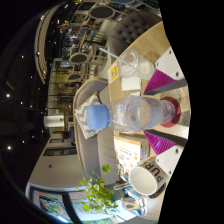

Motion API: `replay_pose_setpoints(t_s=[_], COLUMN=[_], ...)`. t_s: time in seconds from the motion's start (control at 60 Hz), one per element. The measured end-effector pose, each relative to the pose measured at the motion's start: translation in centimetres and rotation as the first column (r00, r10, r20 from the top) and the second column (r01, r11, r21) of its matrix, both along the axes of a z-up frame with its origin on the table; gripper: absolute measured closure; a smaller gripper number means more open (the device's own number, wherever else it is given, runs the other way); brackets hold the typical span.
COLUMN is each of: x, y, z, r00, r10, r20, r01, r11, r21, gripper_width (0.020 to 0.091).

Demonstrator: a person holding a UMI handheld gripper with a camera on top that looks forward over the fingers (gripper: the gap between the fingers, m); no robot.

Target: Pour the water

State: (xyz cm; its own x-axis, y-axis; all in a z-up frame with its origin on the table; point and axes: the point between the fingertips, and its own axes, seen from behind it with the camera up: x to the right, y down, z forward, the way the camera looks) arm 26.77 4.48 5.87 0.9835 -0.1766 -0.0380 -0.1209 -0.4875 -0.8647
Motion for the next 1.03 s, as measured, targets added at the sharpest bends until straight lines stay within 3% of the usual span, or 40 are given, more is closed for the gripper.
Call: replay_pose_setpoints(t_s=[0.033, 0.05, 0.083, 0.15, 0.317, 0.617, 1.033], x=[0.1, 0.0, 0.2, 0.3, -2.1, -8.6, -9.7], y=[-0.5, -0.7, -1.5, -3.7, -10.6, -24.8, -30.4], z=[-0.2, -0.2, -0.1, 0.5, 2.9, 11.2, 13.9], r00=[1.000, 1.000, 1.000, 0.999, 0.998, 0.998, 0.996], r10=[-0.001, 0.000, -0.005, -0.032, -0.059, -0.068, -0.053], r20=[0.003, 0.005, 0.012, 0.021, -0.011, 0.012, 0.073], r01=[0.001, 0.000, 0.006, 0.034, 0.056, 0.069, 0.066], r11=[1.000, 0.999, 0.999, 0.996, 0.983, 0.974, 0.978], r21=[-0.027, -0.035, -0.050, -0.085, -0.177, -0.218, -0.199], gripper_width=[0.0256, 0.0234, 0.0279, 0.0240, 0.0252, 0.0248, 0.0249])
